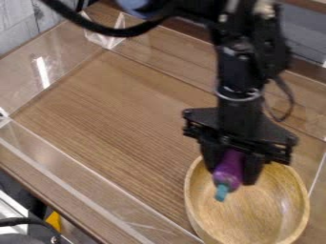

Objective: Put the purple eggplant in the brown bowl

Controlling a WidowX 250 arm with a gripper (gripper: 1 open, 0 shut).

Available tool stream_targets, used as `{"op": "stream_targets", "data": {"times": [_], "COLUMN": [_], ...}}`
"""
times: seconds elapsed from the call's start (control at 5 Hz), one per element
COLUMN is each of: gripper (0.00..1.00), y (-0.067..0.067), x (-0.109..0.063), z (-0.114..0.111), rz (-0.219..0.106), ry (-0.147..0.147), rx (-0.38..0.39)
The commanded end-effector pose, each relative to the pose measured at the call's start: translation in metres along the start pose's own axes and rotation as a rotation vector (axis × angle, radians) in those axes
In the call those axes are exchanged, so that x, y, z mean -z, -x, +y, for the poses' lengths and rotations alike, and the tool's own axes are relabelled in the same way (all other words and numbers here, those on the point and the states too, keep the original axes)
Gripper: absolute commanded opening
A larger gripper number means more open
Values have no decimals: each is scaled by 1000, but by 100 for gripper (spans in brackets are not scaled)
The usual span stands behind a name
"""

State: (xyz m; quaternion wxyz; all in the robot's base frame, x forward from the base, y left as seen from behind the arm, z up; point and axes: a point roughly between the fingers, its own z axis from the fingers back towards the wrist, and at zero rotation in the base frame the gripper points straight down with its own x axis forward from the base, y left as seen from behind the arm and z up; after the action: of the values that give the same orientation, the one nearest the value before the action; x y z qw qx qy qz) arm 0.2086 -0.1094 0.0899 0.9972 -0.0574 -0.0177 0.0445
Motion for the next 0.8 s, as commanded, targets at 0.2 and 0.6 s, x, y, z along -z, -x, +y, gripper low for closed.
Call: {"op": "stream_targets", "data": {"times": [0.2, 0.6], "gripper": [0, 0], "y": [-6, -18], "x": [4, 25], "z": [-13, -14], "rz": [-31, -67], "ry": [4, -37], "rx": [227, 303]}}
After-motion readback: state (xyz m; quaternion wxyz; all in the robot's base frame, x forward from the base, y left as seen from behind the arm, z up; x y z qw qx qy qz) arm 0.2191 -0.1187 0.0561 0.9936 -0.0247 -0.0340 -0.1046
